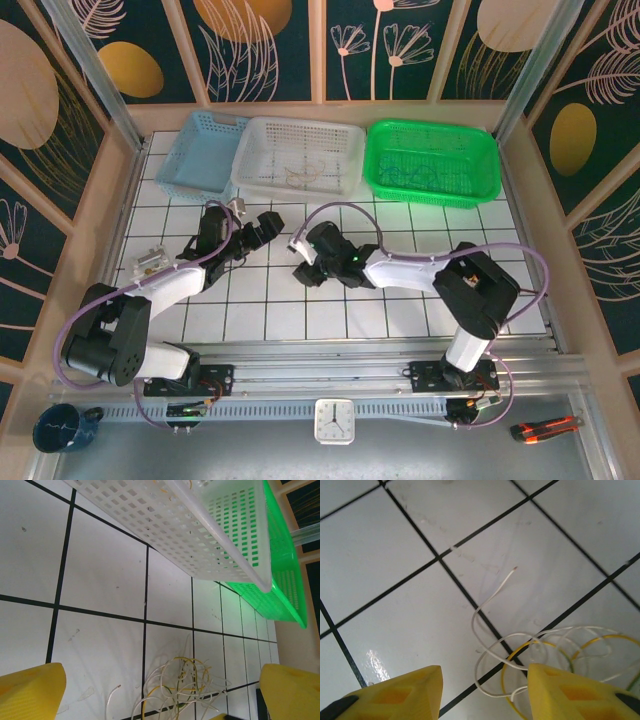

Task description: Untangle the cables

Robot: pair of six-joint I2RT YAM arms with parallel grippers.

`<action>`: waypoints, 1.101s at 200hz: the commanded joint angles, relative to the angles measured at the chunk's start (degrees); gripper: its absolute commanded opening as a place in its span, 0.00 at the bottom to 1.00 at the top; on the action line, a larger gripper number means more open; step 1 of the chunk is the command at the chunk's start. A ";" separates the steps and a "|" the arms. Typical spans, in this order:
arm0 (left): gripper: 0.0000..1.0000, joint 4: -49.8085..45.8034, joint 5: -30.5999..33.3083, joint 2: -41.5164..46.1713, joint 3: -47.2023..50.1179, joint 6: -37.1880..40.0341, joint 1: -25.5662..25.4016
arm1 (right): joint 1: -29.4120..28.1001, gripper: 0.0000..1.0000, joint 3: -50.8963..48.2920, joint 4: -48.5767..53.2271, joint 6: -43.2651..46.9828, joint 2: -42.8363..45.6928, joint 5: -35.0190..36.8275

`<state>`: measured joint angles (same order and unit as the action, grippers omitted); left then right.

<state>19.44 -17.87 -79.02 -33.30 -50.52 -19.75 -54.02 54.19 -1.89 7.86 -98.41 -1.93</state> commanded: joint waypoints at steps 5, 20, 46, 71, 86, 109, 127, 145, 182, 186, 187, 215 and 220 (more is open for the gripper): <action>0.99 1.25 -1.47 -0.26 -1.07 -0.86 0.38 | -0.63 0.48 -0.63 -0.42 1.26 -2.06 2.64; 0.99 1.19 -1.57 -0.31 -1.33 -0.80 0.40 | -0.56 0.48 -0.50 -0.89 1.57 -2.93 2.64; 0.99 1.17 -1.65 -0.34 -1.77 -0.77 0.33 | -0.56 0.48 0.97 -0.83 2.63 -5.01 4.38; 0.99 1.26 -1.64 -0.60 -1.90 -0.83 0.41 | -0.56 0.48 3.55 -0.81 3.77 -7.77 5.06; 0.99 1.29 -1.73 -0.55 -1.88 -0.89 0.33 | -0.56 0.48 5.09 -0.80 4.37 -9.27 5.19; 0.99 1.24 -1.73 -0.51 -1.77 -1.03 0.34 | -0.48 0.45 7.03 -0.12 5.15 -10.94 4.17; 0.99 1.27 -1.73 -0.38 -1.80 -1.01 0.37 | -0.38 0.29 7.95 0.87 5.50 -11.68 3.17; 0.99 1.30 -1.73 -0.35 -1.84 -1.05 0.38 | -0.30 0.08 7.71 1.36 5.32 -11.34 3.16; 0.99 1.29 -1.73 -0.64 -1.51 -0.90 0.37 | 0.49 0.00 5.25 0.31 3.34 -7.01 0.04; 0.99 1.30 -1.83 -0.70 -1.47 -0.90 0.35 | 0.61 0.00 4.94 0.00 3.10 -6.34 -0.19; 0.99 1.26 -1.82 -0.74 -1.44 -0.94 0.34 | 0.64 0.00 4.82 -0.11 3.03 -6.13 -0.27; 0.99 1.55 -2.49 -1.07 -1.24 -0.90 0.40 | 1.91 0.00 2.72 -1.91 0.88 -1.82 -3.06; 0.99 1.68 -2.68 -1.16 -1.24 -0.94 0.36 | 2.18 0.00 2.33 -2.29 0.63 -1.12 -3.59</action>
<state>19.53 -19.11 -79.48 -33.76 -50.74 -19.75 -53.12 58.22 -1.72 11.20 -104.68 -2.15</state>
